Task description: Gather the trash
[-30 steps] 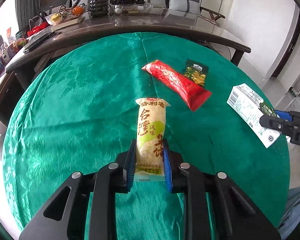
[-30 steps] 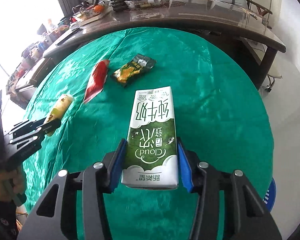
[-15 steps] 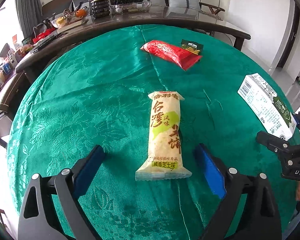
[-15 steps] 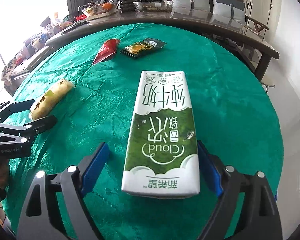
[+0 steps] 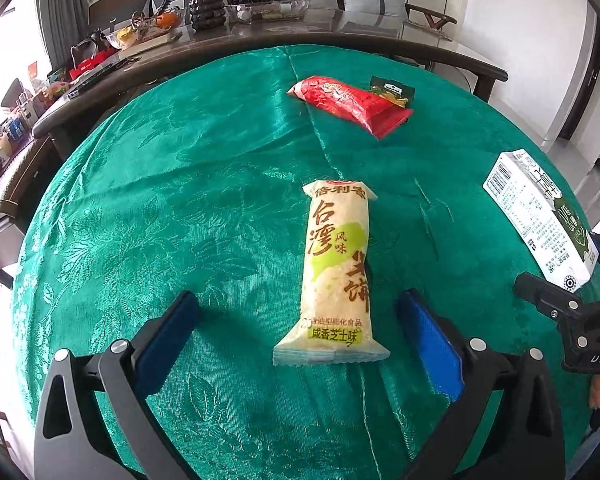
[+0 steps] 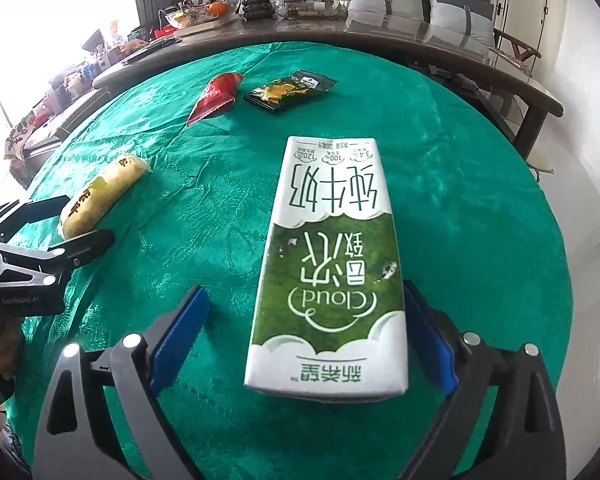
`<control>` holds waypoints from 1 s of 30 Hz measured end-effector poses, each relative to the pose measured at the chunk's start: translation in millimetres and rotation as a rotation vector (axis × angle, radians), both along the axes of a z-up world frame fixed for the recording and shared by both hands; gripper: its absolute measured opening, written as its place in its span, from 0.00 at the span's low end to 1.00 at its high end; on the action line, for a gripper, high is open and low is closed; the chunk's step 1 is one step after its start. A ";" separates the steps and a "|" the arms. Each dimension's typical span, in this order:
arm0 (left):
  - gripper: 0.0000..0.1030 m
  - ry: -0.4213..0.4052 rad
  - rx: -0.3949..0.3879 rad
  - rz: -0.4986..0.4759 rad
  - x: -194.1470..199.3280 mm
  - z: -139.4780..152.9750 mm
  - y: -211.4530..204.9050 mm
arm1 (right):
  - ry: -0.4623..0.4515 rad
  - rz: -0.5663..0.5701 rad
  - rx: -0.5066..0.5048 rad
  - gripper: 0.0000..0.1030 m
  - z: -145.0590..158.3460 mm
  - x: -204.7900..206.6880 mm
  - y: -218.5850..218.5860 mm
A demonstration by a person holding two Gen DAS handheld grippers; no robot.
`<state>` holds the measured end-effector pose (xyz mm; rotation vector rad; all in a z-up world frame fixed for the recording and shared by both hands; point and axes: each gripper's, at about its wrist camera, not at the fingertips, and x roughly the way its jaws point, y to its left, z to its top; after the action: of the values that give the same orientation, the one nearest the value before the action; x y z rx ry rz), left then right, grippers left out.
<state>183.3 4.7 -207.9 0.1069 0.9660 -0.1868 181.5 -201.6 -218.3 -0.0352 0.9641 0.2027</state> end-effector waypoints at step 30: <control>0.72 0.126 0.046 -0.124 25.7 17.9 -14.0 | 0.323 0.051 -0.098 0.57 36.2 62.0 11.5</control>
<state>209.0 -9.3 -190.0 0.1994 1.0902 -0.2879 243.5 -190.0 -182.2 -0.1202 1.2962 0.2114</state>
